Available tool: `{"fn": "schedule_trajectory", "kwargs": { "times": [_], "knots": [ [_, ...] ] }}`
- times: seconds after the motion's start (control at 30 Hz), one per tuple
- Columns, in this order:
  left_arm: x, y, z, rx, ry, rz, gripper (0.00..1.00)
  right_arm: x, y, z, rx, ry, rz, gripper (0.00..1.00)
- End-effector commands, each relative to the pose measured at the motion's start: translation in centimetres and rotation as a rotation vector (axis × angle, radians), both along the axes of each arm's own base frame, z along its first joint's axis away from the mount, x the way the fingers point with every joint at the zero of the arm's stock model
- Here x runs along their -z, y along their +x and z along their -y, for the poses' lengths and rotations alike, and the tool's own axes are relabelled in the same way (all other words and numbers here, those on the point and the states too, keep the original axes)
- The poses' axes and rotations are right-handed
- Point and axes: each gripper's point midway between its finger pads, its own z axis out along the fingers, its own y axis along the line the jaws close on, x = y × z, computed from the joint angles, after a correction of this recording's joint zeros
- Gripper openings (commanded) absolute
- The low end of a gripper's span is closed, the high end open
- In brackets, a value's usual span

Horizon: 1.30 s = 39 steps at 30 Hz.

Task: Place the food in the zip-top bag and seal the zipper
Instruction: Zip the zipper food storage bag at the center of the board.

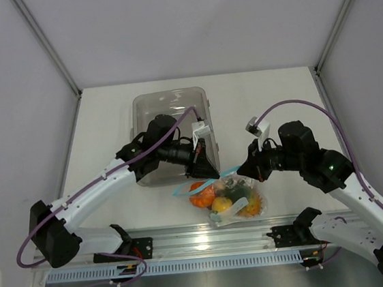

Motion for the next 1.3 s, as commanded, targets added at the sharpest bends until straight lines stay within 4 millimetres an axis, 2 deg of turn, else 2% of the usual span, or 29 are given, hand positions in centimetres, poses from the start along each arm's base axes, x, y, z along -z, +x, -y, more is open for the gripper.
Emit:
{"fn": "schedule_trajectory", "kwargs": {
  "times": [0.0, 0.03, 0.07, 0.4, 0.57, 0.77, 0.93, 1.27],
  "knots": [
    [-0.2, -0.7, -2.3, -0.025, 0.02, 0.031, 0.0, 0.2, 2.1, 2.0, 0.158, -0.024, 0.047, 0.0],
    [0.4, -0.8, -2.7, -0.039, 0.038, 0.025, 0.01, 0.1, 2.1, 2.2, 0.166, -0.015, 0.049, 0.0],
    [-0.1, -0.9, -3.0, -0.045, 0.028, 0.041, 0.01, 0.3, 2.2, 2.4, 0.179, -0.019, 0.044, 0.0],
    [0.9, -1.5, -6.0, -0.139, 0.089, 0.076, 0.02, 0.4, 2.2, 3.1, 0.23, -0.015, 0.032, 0.0],
    [1.0, -1.9, -7.2, -0.182, 0.1, 0.099, 0.05, 1.0, 2.6, 3.4, 0.259, -0.028, 0.018, 0.0],
    [2.0, -2.3, -8.7, -0.225, 0.137, 0.1, 0.06, 1.7, 3.1, 3.8, 0.297, -0.043, -0.003, 0.0],
    [2.8, -2.6, -9.5, -0.259, 0.148, 0.096, 0.06, 1.7, 3.2, 3.9, 0.302, -0.042, -0.006, 0.0],
    [3.0, -2.8, -10.5, -0.3, 0.15, 0.101, 0.05, 1.7, 3.2, 4.0, 0.303, -0.041, -0.014, 0.0]
  ]
}}
